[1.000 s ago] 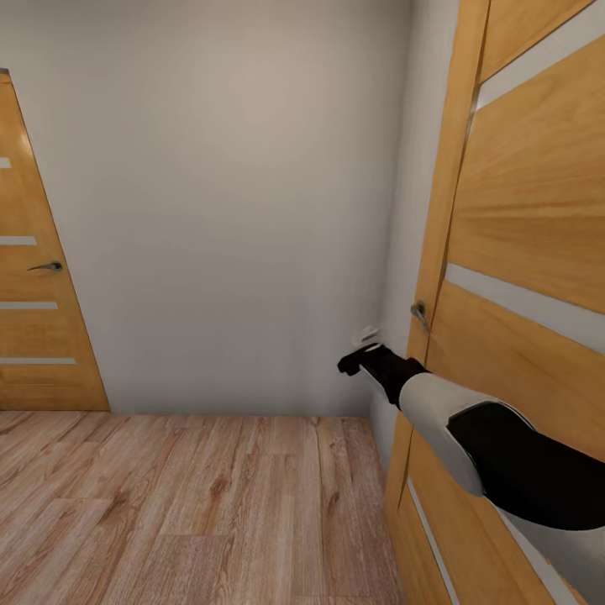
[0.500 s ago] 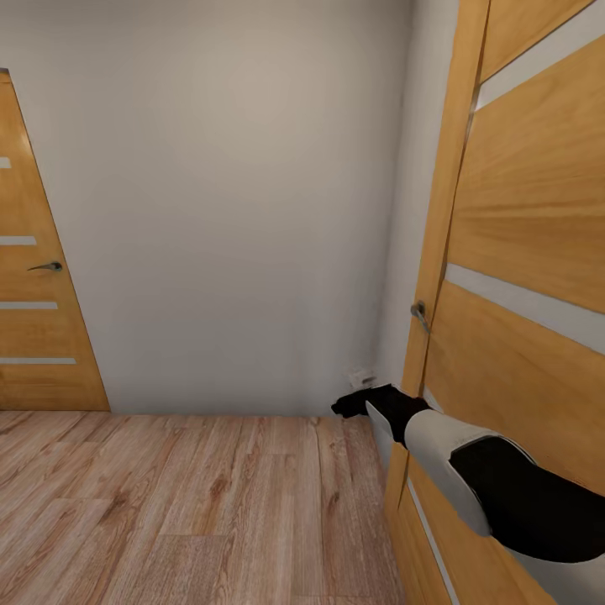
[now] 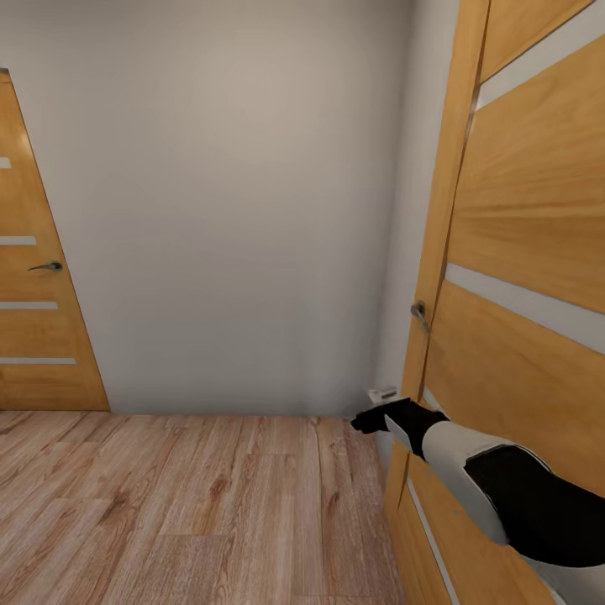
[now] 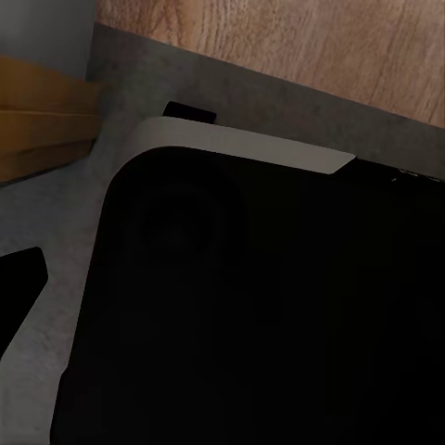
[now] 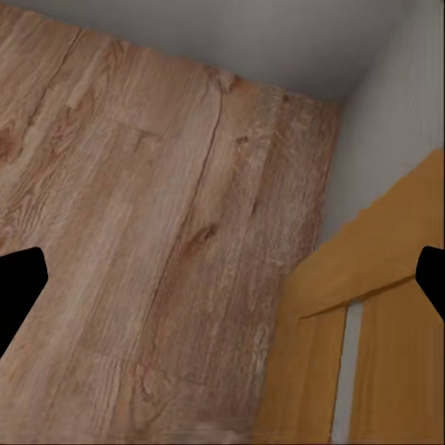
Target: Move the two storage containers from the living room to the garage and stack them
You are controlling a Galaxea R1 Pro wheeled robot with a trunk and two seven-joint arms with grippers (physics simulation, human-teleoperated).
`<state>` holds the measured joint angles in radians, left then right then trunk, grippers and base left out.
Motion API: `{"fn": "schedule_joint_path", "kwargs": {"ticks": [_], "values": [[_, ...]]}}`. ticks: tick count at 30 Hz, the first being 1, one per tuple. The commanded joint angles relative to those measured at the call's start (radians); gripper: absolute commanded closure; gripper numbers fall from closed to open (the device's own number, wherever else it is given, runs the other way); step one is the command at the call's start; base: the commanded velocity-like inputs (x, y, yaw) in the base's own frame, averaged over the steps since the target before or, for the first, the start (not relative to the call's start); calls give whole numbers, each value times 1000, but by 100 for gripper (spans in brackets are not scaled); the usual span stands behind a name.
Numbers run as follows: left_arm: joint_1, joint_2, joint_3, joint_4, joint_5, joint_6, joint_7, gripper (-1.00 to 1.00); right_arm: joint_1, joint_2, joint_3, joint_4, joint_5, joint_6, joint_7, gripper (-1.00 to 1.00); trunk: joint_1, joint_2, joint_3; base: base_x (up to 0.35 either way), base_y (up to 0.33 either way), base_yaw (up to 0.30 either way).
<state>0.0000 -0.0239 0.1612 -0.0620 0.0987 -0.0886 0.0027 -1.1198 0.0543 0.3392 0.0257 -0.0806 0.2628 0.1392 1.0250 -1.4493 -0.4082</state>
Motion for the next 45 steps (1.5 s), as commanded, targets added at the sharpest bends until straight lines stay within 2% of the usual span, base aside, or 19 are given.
{"fn": "schedule_joint_path", "kwargs": {"ticks": [1, 3, 5, 8, 10, 12, 26, 28, 30, 37, 39, 45], "values": [[0, 0, 0, -1, 10, -2, 0, -100, 68, -35, 7, 6, -8, -18, 4, -100, 0, -1, -1, 0, 0, 0], [0, 0, 0, -1, 10, -2, 0, -100, 158, -59, 8, 6, -4, -49, 4, -100, 0, -1, -1, 0, 0, 0], [0, 0, 0, -1, 10, -2, 0, -100, 229, -70, 9, 6, -1, -79, 4, -100, 0, -1, -1, 0, 0, 0], [0, 0, 0, -1, 10, -2, 0, -100, 291, -75, 10, 6, 1, -107, 4, -100, 0, -1, -1, 0, 0, 0], [0, 0, 0, 0, 10, -2, 0, -100, 373, -79, 12, 6, 3, -143, 4, -100, 0, -1, -1, 0, 0, 0], [0, 0, 0, 0, 10, -2, 0, -100, 407, -81, 13, 6, 3, -156, 4, -100, 0, -1, -1, 0, 0, 0], [0, 1, 0, -1, 10, -2, 0, -100, 497, -93, 15, 6, 4, -201, 3, -100, 0, -1, -1, 0, 0, 0], [0, 1, 0, -1, 10, -2, 0, -100, 523, -94, 15, 6, 4, -219, 3, -100, 0, -1, -1, 0, 0, 0], [0, 1, 0, -1, 10, -2, 0, -100, 576, -94, 15, 6, 4, -242, 2, -100, 0, -1, -1, 0, 0, 0], [0, 1, 1, -1, 10, -2, 0, -100, 662, -95, 15, 6, 3, -265, 1, -100, 0, -1, -1, 0, 0, 0], [0, 1, 0, -1, 10, -1, 0, -100, 723, -94, 15, 6, 1, -296, -2, -100, 0, -1, -1, 0, 0, 0], [0, 1, 1, -1, 10, -1, -5, -100, 792, -95, 14, 7, -1, -332, -4, -100, 0, -1, -1, 0, 0, 0]]}}
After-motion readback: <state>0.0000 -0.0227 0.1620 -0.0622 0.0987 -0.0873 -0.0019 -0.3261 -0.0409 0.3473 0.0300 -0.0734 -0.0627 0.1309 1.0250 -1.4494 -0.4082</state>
